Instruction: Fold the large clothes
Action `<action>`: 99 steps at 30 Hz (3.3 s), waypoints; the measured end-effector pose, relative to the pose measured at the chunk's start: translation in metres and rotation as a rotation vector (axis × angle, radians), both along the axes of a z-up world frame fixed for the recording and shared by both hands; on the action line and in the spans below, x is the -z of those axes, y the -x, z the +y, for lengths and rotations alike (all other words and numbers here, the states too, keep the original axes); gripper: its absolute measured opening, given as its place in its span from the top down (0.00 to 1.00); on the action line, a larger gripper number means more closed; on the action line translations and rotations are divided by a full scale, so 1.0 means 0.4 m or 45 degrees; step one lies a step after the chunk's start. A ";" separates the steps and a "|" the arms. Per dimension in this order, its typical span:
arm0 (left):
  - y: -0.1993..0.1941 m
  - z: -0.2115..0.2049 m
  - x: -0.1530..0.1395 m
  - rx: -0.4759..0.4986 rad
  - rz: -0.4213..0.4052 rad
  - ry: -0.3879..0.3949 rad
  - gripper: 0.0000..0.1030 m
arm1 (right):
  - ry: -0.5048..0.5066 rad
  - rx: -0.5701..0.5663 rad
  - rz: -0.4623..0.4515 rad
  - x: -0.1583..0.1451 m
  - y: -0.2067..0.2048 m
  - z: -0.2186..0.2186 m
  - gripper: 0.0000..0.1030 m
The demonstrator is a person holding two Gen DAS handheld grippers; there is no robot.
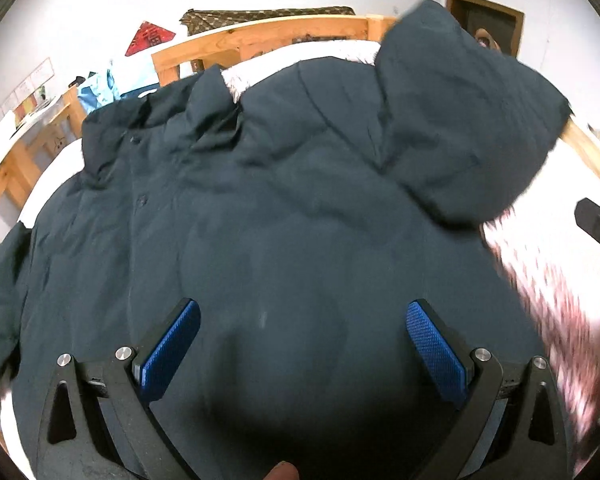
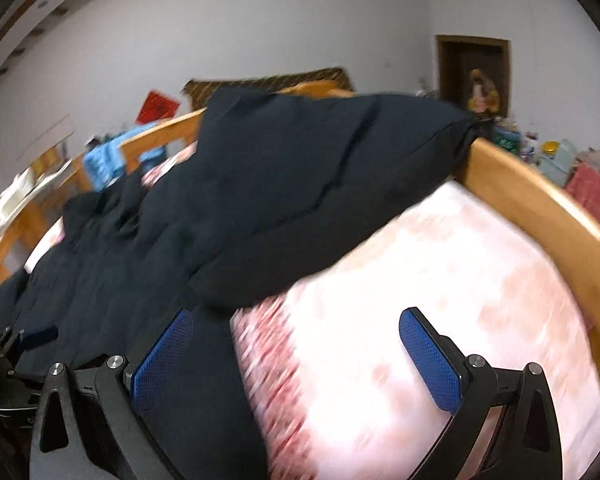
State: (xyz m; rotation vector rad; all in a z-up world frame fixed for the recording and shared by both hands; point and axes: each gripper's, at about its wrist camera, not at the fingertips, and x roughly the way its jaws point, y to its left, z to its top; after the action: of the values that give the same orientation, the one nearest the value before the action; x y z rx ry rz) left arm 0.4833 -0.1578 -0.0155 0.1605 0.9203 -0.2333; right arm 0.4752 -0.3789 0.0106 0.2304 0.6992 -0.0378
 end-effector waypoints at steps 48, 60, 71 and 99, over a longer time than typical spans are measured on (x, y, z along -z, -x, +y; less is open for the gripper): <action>-0.190 0.483 0.024 -0.451 0.276 0.125 0.01 | 0.514 -0.455 -0.529 -0.310 -0.168 0.504 0.93; 0.029 0.765 -0.047 -0.649 0.233 0.255 0.01 | 0.933 -1.167 -0.175 0.054 -0.030 0.905 0.47; 0.064 0.747 -0.151 -0.496 0.000 0.431 0.01 | 0.354 -0.817 -0.094 -0.054 -0.080 0.613 0.39; 0.297 1.130 -0.051 -1.243 0.122 0.648 0.01 | 0.225 -0.731 0.108 0.010 -0.212 0.802 0.20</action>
State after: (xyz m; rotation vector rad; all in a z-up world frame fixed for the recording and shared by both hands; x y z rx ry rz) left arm 0.3643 0.2944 0.0048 -0.7686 0.9111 0.4387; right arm 0.5601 -0.0583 0.0064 -0.1479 0.8204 0.4394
